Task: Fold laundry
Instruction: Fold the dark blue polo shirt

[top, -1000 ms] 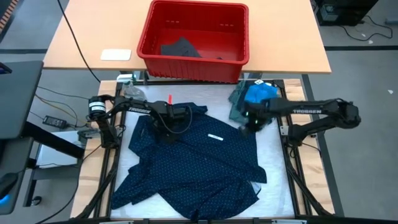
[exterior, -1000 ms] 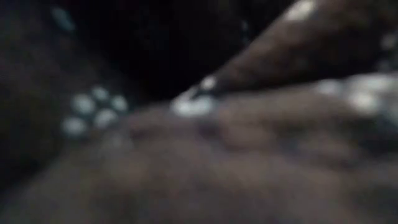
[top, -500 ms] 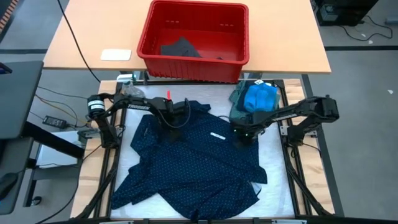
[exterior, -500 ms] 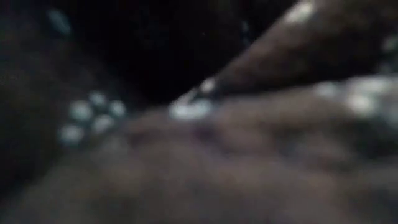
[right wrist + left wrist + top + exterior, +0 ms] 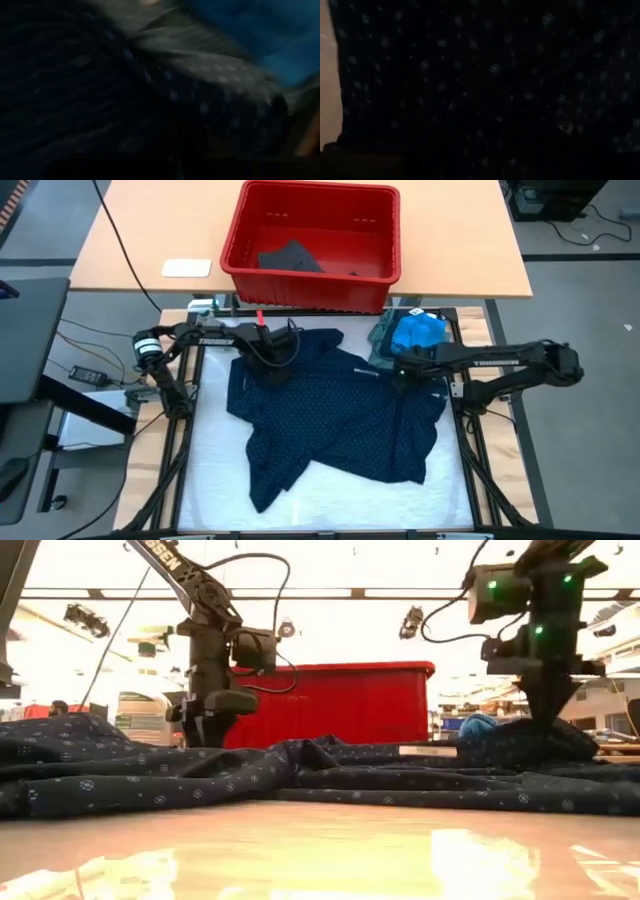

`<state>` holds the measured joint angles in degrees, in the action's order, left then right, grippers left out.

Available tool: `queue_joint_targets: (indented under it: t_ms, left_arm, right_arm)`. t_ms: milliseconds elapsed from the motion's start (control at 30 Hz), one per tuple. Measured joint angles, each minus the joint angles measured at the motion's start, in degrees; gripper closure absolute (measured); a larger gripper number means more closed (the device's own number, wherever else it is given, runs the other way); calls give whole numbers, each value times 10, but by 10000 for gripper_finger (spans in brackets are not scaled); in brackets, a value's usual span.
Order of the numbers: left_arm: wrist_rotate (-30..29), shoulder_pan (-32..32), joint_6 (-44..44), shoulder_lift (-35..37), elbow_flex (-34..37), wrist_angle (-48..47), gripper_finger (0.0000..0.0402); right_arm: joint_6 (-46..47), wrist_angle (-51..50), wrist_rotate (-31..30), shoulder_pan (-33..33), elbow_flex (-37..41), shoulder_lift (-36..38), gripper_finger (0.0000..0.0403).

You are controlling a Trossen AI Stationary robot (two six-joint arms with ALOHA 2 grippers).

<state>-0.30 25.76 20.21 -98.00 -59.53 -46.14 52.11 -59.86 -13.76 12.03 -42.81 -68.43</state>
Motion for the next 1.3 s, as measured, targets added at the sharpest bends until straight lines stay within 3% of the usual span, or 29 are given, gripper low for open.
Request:
queue_joint_targets:
  t_ms: [167,233,433,600,767,967,1133,1300]
  left_arm:
    - [1,-18,-6,5,0,-37,210]
    - [1,-35,-10,29,1,-39,210]
    - [-12,-94,-3,156,0,-22,210]
    - [-2,-216,11,226,57,32,210]
    - [-1,-363,91,233,149,144,210]
    - [36,-517,339,191,224,220,210]
    - [74,-636,506,165,203,253,210]
    - [-3,-694,509,167,131,212,210]
  right_arm:
    - [9,28,123,-76,0,59,375]
    - [24,40,146,-121,0,65,377]
    - [106,105,148,-274,15,48,397]
    - [185,223,117,-386,46,0,397]
    - [277,272,105,-464,55,-89,398]
    - [356,386,195,-554,51,-183,398]
    - [426,464,226,-640,47,-210,399]
    - [472,373,143,-694,10,-196,398]
